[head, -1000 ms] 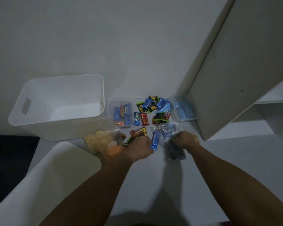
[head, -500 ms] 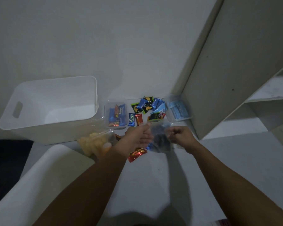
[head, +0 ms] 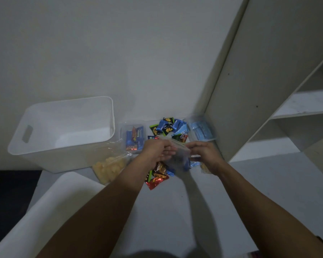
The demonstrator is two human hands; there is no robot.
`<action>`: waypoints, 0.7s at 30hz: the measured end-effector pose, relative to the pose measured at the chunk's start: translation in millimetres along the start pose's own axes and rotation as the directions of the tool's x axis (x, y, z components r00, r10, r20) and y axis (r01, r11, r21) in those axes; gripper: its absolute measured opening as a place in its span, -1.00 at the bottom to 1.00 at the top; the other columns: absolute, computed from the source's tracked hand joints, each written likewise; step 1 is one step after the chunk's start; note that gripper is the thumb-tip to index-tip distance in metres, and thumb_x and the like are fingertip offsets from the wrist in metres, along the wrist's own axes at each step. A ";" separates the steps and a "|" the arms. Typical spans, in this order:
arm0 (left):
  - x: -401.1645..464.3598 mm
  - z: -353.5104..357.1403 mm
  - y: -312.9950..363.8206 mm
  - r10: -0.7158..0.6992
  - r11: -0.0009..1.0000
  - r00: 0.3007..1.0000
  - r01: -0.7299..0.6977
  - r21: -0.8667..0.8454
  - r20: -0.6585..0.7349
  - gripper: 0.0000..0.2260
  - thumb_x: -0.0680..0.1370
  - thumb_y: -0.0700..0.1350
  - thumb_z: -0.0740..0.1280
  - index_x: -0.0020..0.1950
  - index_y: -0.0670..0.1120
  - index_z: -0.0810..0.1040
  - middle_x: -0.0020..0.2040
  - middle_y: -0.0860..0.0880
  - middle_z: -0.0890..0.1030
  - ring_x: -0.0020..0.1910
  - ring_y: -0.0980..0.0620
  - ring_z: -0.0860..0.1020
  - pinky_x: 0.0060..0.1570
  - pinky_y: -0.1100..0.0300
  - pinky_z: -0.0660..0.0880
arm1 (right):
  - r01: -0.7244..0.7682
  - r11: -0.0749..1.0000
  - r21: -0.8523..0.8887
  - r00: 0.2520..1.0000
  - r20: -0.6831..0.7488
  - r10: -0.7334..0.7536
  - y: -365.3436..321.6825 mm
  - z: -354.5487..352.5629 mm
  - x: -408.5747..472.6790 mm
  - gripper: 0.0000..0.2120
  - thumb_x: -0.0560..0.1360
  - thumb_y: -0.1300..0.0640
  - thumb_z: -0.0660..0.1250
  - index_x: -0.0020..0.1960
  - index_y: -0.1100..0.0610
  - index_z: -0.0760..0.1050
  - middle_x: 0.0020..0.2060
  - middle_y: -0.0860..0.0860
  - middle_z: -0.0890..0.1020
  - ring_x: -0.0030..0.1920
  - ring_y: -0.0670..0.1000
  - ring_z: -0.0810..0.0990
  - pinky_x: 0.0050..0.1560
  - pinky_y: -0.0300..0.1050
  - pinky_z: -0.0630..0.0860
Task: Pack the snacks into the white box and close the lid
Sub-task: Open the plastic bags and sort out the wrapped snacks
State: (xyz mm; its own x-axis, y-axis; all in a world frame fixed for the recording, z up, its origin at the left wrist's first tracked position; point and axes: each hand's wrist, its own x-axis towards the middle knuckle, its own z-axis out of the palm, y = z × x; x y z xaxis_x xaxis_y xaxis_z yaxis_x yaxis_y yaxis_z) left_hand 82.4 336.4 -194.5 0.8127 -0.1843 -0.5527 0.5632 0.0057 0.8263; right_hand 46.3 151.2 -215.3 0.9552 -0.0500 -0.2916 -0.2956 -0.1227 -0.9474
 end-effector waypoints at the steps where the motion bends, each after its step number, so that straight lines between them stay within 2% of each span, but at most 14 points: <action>1: -0.7 0.5 1.0 0.020 0.999 1.000 -0.019 0.034 -0.007 -0.87 0.57 -0.18 0.29 0.00 -0.23 0.58 -0.15 -0.16 0.69 -0.21 -0.03 0.66 -0.08 0.11 0.61 | -0.010 1.000 0.018 1.000 0.011 0.010 -7.6 0.7 -2.1 -0.81 0.32 0.23 0.33 -0.17 0.08 0.69 -0.19 0.09 0.67 -0.11 0.08 0.60 -0.09 -0.02 0.55; 3: -2.5 1.7 2.8 0.050 0.994 0.999 -0.048 0.101 -0.022 -0.86 0.57 -0.20 0.30 0.04 -0.26 0.57 -0.12 -0.19 0.69 -0.23 -0.02 0.67 -0.25 0.22 0.63 | 0.003 1.000 0.018 1.000 0.019 -0.003 -19.5 2.7 -5.2 -0.76 0.31 0.08 0.34 -0.09 0.13 0.68 -0.16 0.23 0.61 -0.12 0.09 0.59 -0.06 0.01 0.56; 5: -4.5 2.9 4.2 0.087 0.984 0.996 -0.082 0.157 -0.025 -0.86 0.57 -0.21 0.30 0.05 -0.26 0.58 -0.11 -0.20 0.70 -0.24 0.01 0.68 -0.36 0.31 0.59 | 0.061 0.996 -0.066 0.998 0.006 -0.061 -27.0 6.0 -7.6 -0.83 0.39 0.06 0.40 -0.10 0.13 0.68 -0.17 0.25 0.63 -0.14 0.06 0.60 -0.06 -0.02 0.57; 6: -4.9 3.0 4.4 0.106 0.978 0.994 -0.101 0.180 -0.022 -0.85 0.57 -0.21 0.30 0.05 -0.26 0.59 -0.11 -0.19 0.69 -0.24 0.02 0.67 -0.38 0.33 0.57 | 0.098 0.985 -0.142 0.995 0.002 -0.098 -29.4 7.6 -8.3 -0.91 0.43 0.11 0.42 -0.12 0.10 0.68 -0.18 0.18 0.67 -0.15 0.03 0.61 -0.08 -0.06 0.57; 8: -7.1 2.4 5.7 0.140 0.963 0.990 -0.133 0.233 -0.013 -0.86 0.57 -0.20 0.30 0.02 -0.25 0.60 -0.13 -0.16 0.70 -0.26 0.06 0.66 -0.38 0.35 0.56 | 0.152 0.944 -0.293 0.987 -0.003 -0.161 -31.5 10.2 -8.2 -0.94 0.46 0.20 0.42 -0.11 0.09 0.67 -0.17 0.05 0.69 -0.16 -0.04 0.63 -0.14 -0.18 0.57; 12: -10.5 -1.9 4.8 0.189 0.912 0.982 -0.183 0.368 0.022 -0.86 0.56 -0.16 0.33 -0.02 -0.20 0.63 -0.19 -0.07 0.71 -0.24 0.13 0.64 -0.26 0.31 0.54 | 0.184 0.852 -0.490 0.956 -0.112 -0.271 -31.4 19.6 -7.2 -0.92 0.48 0.20 0.40 -0.12 0.17 0.67 -0.26 0.01 0.68 -0.28 -0.11 0.61 -0.21 -0.26 0.53; 16: -13.2 -3.4 7.0 0.170 0.900 0.985 -0.164 0.403 0.022 -0.90 0.52 -0.18 0.37 -0.05 -0.20 0.63 -0.28 -0.07 0.70 -0.32 0.11 0.64 -0.26 0.24 0.53 | 0.206 0.732 -0.649 0.829 -0.282 -0.483 -31.2 26.5 -7.1 -0.85 0.50 0.12 0.36 -0.13 0.15 0.68 -0.29 0.01 0.70 -0.29 -0.03 0.64 -0.20 -0.12 0.60; 18: -15.1 -2.9 9.9 0.170 0.901 0.985 -0.166 0.400 0.026 -0.90 0.51 -0.19 0.38 -0.08 -0.22 0.63 -0.31 -0.10 0.69 -0.36 0.08 0.64 -0.28 0.24 0.53 | 0.224 0.703 -0.676 0.787 -0.300 -0.539 -32.0 27.0 -5.9 -0.84 0.49 0.12 0.35 -0.17 0.15 0.68 -0.31 0.02 0.69 -0.32 0.00 0.64 -0.23 -0.05 0.61; 21: -16.6 -2.9 14.7 0.183 0.902 0.983 -0.178 0.394 0.024 -0.89 0.50 -0.21 0.38 -0.07 -0.26 0.63 -0.33 -0.11 0.68 -0.41 0.08 0.63 -0.34 0.28 0.54 | 0.258 0.680 -0.687 0.765 -0.285 -0.577 -33.8 26.5 -4.4 -0.83 0.48 0.12 0.35 -0.18 0.16 0.67 -0.32 0.04 0.68 -0.33 0.02 0.62 -0.26 -0.01 0.60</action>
State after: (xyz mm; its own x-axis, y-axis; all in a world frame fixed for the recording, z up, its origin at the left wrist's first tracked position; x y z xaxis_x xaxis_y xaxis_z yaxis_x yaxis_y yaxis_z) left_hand 77.6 342.4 -173.5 0.8983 -0.2038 -0.3892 0.3048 -0.3490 0.8862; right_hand 52.4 181.8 -185.5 0.8984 -0.2495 0.3614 0.0371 -0.7769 -0.6286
